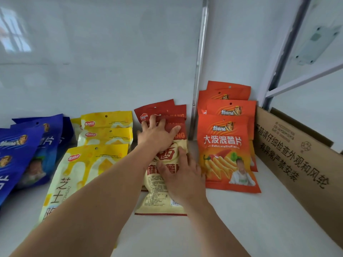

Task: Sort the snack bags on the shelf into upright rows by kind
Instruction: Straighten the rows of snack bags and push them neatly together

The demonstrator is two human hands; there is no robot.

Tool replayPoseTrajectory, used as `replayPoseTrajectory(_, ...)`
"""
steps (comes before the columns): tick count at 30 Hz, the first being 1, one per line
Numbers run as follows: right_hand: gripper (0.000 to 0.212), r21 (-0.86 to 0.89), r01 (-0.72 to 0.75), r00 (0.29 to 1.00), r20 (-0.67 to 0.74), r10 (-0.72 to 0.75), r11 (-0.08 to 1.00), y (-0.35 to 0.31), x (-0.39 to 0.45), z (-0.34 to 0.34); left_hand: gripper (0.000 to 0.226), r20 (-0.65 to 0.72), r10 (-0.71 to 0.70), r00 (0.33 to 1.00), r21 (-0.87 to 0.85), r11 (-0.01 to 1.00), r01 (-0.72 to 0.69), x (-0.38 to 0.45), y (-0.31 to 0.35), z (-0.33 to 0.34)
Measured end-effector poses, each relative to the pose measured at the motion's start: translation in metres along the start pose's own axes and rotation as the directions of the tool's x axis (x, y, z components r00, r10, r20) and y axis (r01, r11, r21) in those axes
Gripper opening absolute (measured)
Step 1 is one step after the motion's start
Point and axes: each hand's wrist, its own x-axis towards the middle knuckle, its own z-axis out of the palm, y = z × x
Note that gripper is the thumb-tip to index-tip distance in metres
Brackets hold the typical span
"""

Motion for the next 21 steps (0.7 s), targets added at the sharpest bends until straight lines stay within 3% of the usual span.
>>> replayPoseTrajectory(8,0.085,0.060,0.024,0.998,-0.054,-0.021,0.998,0.002,-0.002,-0.010,0.086,-0.038,0.010,0.999,0.066,0.998,-0.007,0.002,0.003,-0.004)
replayPoseTrajectory(13,0.069,0.049,0.055,0.966,-0.256,-0.040,0.997,0.018,0.007,-0.037,0.079,-0.264,0.038,0.964,0.077,0.997,-0.018,-0.005,0.024,-0.013)
replayPoseTrajectory(16,0.060,0.064,0.016,0.905,-0.424,0.012,0.998,0.042,0.024,-0.060,0.072,-0.337,0.123,0.933,-0.101,0.981,-0.165,-0.013,0.056,-0.018)
replayPoseTrajectory(18,0.059,0.083,-0.048,0.870,-0.487,0.082,0.995,0.063,0.039,-0.076,0.075,-0.264,0.132,0.955,-0.329,0.919,-0.218,-0.017,0.079,-0.017)
replayPoseTrajectory(21,0.064,0.129,-0.126,0.857,-0.485,0.173,0.984,0.091,0.059,-0.094,0.081,-0.083,0.089,0.993,-0.649,0.751,-0.121,-0.018,0.109,-0.007)
